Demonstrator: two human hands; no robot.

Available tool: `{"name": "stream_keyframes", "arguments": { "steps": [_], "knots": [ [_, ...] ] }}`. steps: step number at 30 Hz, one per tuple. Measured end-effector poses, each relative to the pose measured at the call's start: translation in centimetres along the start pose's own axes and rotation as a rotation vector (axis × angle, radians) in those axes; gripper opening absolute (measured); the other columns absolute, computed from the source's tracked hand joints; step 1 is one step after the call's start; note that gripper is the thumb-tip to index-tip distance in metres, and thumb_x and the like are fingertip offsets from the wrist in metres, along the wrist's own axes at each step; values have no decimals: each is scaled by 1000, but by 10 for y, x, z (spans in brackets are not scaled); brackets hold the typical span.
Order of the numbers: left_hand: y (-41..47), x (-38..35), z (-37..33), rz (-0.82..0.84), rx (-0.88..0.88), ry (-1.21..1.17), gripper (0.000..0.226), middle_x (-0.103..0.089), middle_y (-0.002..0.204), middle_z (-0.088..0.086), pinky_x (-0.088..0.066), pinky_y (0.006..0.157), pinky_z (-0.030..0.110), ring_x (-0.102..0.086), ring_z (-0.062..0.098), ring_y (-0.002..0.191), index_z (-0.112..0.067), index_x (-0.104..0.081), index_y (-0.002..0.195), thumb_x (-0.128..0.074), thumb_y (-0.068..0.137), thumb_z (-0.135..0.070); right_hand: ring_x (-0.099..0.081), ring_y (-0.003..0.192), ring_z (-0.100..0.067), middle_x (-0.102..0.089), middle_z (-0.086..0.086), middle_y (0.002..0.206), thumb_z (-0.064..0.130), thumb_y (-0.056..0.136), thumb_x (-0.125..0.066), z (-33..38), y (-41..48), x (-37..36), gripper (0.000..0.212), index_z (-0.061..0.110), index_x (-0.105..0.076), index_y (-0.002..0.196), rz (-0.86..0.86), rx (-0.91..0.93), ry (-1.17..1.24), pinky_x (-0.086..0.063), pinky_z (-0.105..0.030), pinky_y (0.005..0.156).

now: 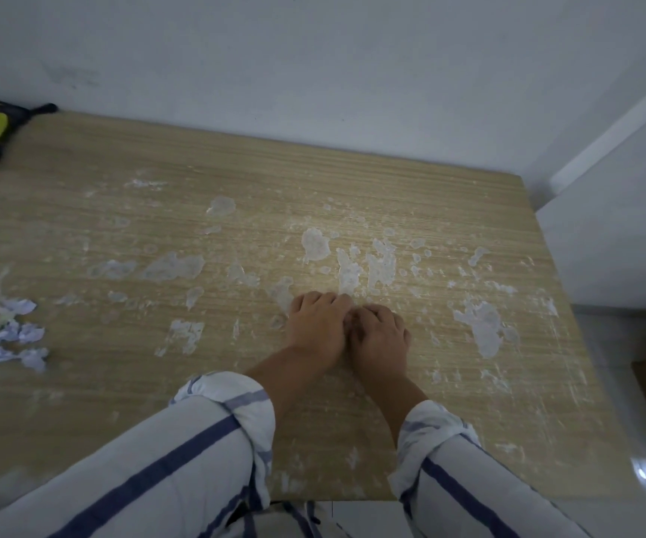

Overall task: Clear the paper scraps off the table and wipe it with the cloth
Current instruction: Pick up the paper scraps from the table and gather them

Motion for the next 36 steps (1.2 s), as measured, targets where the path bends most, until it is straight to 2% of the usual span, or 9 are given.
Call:
{"name": "stream_keyframes", "arguments": {
  "steps": [4, 8, 13, 17, 21, 26, 29, 32, 36],
  "knots": [
    [-7, 6, 5, 0, 47, -180, 20, -65, 101, 1, -33, 87, 35, -51, 23, 99, -18, -56, 100, -39, 96, -26, -50, 107, -28, -60, -5, 112, 33, 90, -45, 1, 4, 4, 29, 19, -67, 102, -23, -24, 69, -35, -39, 90],
    [-21, 4, 15, 10, 94, -327, 15, -64, 92, 4, -41, 72, 32, -55, 22, 89, -12, -59, 96, -46, 92, -18, -59, 84, -25, -68, -8, 91, 16, 88, -49, 13, 4, 3, 21, 13, -69, 93, 5, 58, 220, -41, -28, 69],
    [-35, 15, 34, -32, 219, -508, 7, -58, 75, -10, -36, 55, 15, -52, 3, 65, -16, -59, 92, -53, 91, -16, -58, 76, -13, -65, 3, 86, 21, 91, -52, 25, -1, -2, 18, 19, -65, 103, 108, -8, 378, -45, -25, 68],
    [-44, 28, 51, -61, 298, -568, 4, -57, 69, -6, -39, 54, 20, -51, 7, 61, -21, -56, 87, -55, 91, -21, -62, 83, -12, -67, 4, 91, 25, 89, -56, 39, -2, -7, 18, 20, -67, 103, 163, -13, 449, -49, -26, 74],
    [-55, 50, 78, -107, 376, -650, 5, -62, 76, -3, -41, 59, 23, -55, 11, 68, -22, -57, 83, -58, 88, -22, -58, 81, -9, -69, 2, 94, 26, 89, -59, 77, -5, -9, 17, 17, -70, 99, 184, 162, 396, -40, -14, 66],
    [-72, 83, 134, -177, 519, -786, 9, -59, 74, -2, -41, 60, 26, -54, 15, 68, -21, -57, 79, -62, 81, -14, -59, 88, -17, -67, -5, 99, 22, 90, -57, 142, -11, -21, 18, 12, -69, 99, 169, 363, 319, -40, -23, 72],
    [-85, 103, 174, -191, 566, -866, 10, -60, 75, 0, -41, 62, 30, -54, 16, 66, -20, -57, 80, -63, 78, -12, -56, 82, -16, -64, -5, 93, 22, 90, -55, 187, -16, -41, 16, 13, -68, 95, 184, 451, 293, -40, -25, 69],
    [-102, 125, 221, -203, 592, -926, 14, -61, 71, 0, -42, 62, 32, -53, 15, 62, -22, -57, 78, -62, 78, -9, -52, 75, -15, -59, -4, 86, 21, 89, -55, 238, -26, -65, 13, 14, -66, 89, 188, 493, 287, -40, -28, 65],
    [-123, 151, 269, -181, 631, -1032, 18, -59, 70, 8, -40, 60, 30, -52, 17, 61, -15, -58, 77, -57, 81, 2, -54, 75, -19, -55, -5, 86, 16, 87, -56, 294, -41, -92, 9, 12, -64, 87, 183, 531, 291, -41, -30, 64]
  ]
}}
Point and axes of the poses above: each hand's wrist, its own y-axis towards the middle knuckle, its own x-axis out of the back of the hand, z = x × y, the point moved 9 cm from there along y, towards the middle knuckle
